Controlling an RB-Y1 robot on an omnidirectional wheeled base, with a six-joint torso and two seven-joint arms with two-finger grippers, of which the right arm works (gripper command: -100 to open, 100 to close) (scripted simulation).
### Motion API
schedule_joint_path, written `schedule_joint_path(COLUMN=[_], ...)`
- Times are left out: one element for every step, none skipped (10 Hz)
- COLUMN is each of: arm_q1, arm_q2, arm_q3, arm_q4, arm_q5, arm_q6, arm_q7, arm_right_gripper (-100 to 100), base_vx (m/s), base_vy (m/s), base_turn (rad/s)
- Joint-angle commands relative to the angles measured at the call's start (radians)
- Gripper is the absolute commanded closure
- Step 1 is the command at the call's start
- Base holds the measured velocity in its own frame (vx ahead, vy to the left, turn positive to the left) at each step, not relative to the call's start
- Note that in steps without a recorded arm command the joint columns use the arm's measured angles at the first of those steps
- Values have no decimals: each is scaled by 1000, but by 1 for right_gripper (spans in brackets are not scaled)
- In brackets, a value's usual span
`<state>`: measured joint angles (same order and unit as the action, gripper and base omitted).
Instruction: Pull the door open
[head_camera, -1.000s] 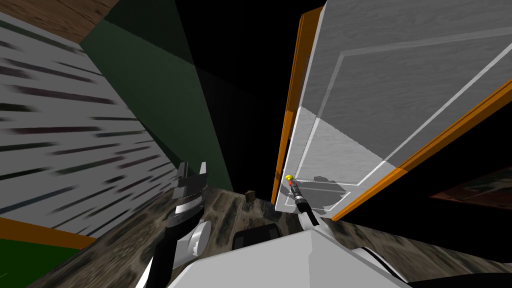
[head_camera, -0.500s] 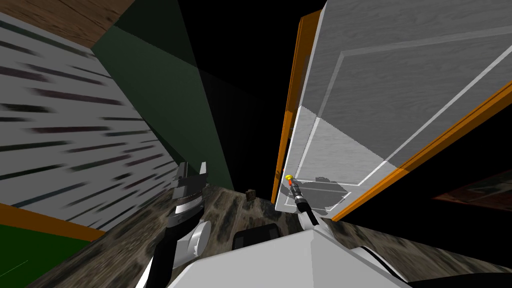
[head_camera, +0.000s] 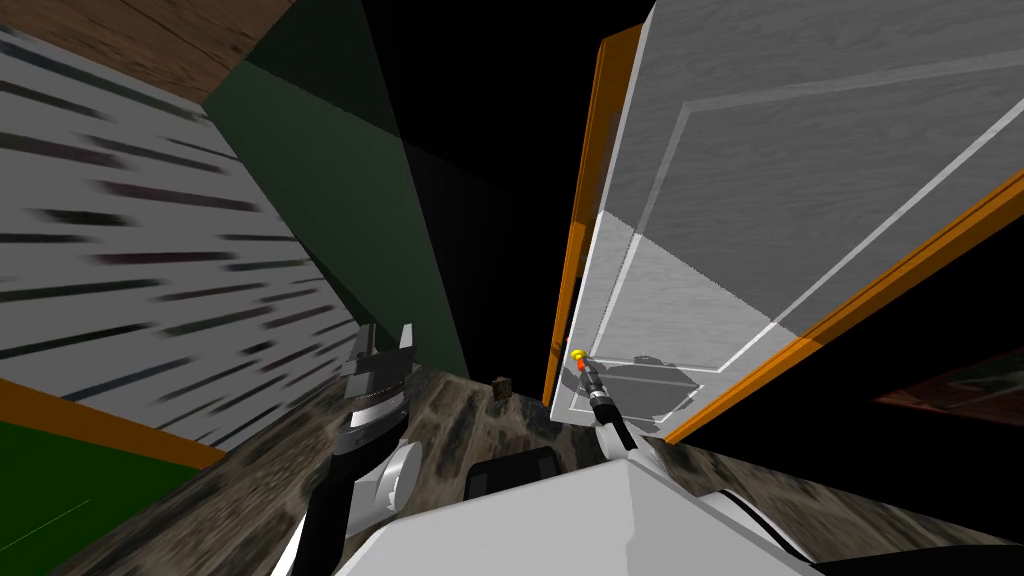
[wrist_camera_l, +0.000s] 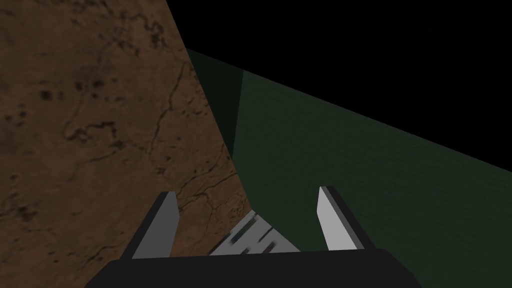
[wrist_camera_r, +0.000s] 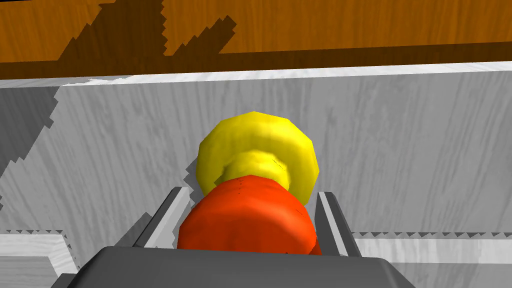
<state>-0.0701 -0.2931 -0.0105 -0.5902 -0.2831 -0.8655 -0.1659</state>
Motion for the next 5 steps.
schedule_joint_path(arm_q1=[-2, -3, -3, -4, -4], arm_q2=[2, 1, 1, 0, 0], arm_q3=[4, 7, 7, 11, 11], arm_q4=[1, 2, 2, 4, 4], arm_q5=[-3, -9, -9, -15, -15], arm_q6=[-2, -2, -2, -3, -3], arm_q7=[-40, -73, -82, -119, -124], arm_right_gripper=[100, 100, 100, 100, 100], base_vx=[-32, -39, -30, -28, -22], base_vy=[-10, -11, -10, -7, -5], base_turn=[18, 29, 16, 24, 17])
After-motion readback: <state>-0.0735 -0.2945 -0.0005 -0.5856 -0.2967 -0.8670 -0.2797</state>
